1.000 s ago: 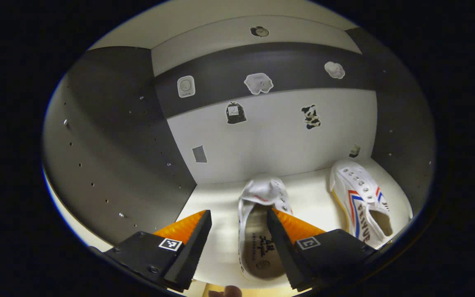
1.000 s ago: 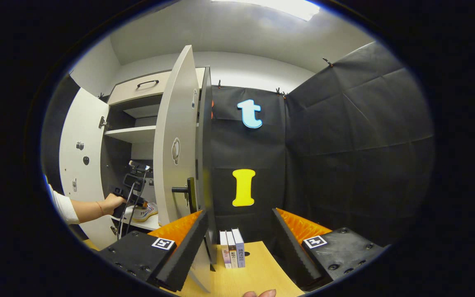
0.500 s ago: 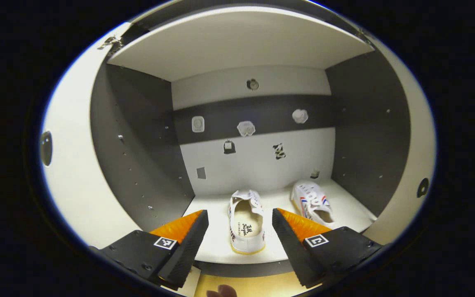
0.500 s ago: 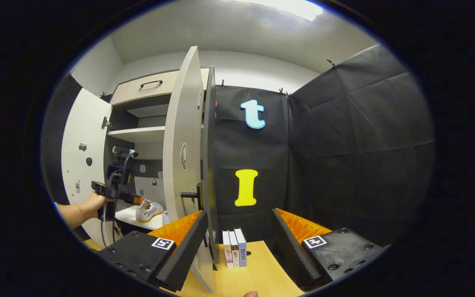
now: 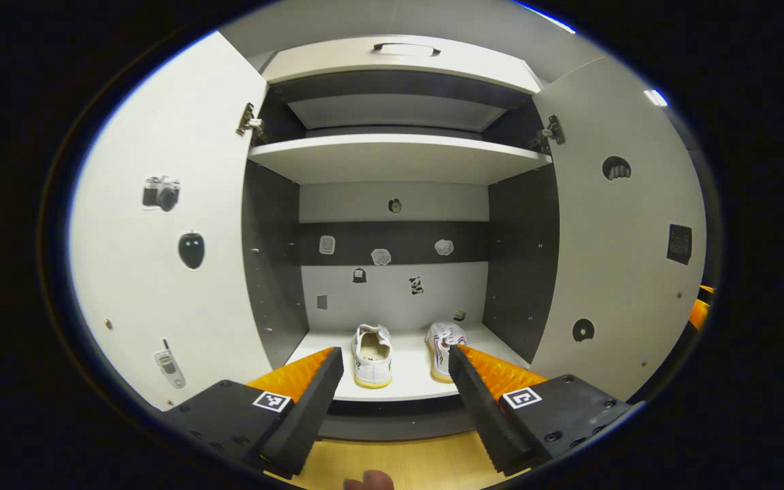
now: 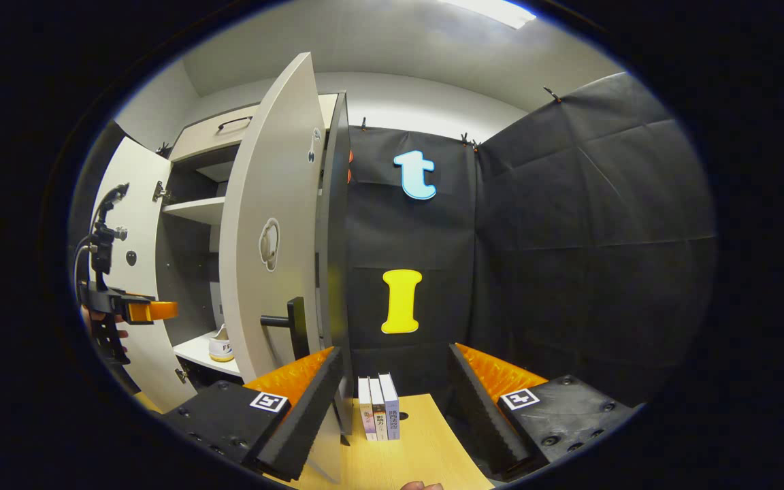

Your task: Grab one shoe with the right hand and put it into the shoe cabinet, grab the other shoe with the left hand and put it into the shoe cabinet; then close the right door with the right hand and the left door with the left hand.

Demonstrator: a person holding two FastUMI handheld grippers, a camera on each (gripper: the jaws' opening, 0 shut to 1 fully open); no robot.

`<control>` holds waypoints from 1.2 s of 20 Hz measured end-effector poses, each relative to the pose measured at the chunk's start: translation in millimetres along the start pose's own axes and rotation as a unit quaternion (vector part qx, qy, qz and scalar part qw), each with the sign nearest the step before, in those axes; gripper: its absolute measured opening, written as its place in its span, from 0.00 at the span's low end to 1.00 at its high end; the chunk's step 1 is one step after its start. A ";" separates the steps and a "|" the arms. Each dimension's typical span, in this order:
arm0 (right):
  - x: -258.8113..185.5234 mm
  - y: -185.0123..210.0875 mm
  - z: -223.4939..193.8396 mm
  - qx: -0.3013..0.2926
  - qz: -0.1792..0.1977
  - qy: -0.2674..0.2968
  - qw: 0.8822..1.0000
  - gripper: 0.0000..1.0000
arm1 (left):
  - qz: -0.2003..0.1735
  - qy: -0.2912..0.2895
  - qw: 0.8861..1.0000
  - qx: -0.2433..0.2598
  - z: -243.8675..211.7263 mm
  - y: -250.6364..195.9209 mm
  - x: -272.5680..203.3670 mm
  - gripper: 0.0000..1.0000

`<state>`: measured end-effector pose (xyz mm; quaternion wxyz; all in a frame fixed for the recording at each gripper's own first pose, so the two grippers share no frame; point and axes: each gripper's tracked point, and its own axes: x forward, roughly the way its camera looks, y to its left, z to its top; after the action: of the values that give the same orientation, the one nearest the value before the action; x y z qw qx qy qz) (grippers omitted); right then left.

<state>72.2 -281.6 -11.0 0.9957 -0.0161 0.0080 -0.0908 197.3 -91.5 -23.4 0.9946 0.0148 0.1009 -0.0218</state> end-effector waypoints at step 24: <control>-0.7 42.6 3.6 0.015 -0.007 0.002 1.000 0.95 | 0.079 -0.047 0.995 -0.035 -11.7 149.3 -146.6 0.97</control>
<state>79.3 -239.5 -8.8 0.9952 -0.0006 0.0082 -0.0975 58.4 63.9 -1.6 0.9967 -0.0133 0.0529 0.0594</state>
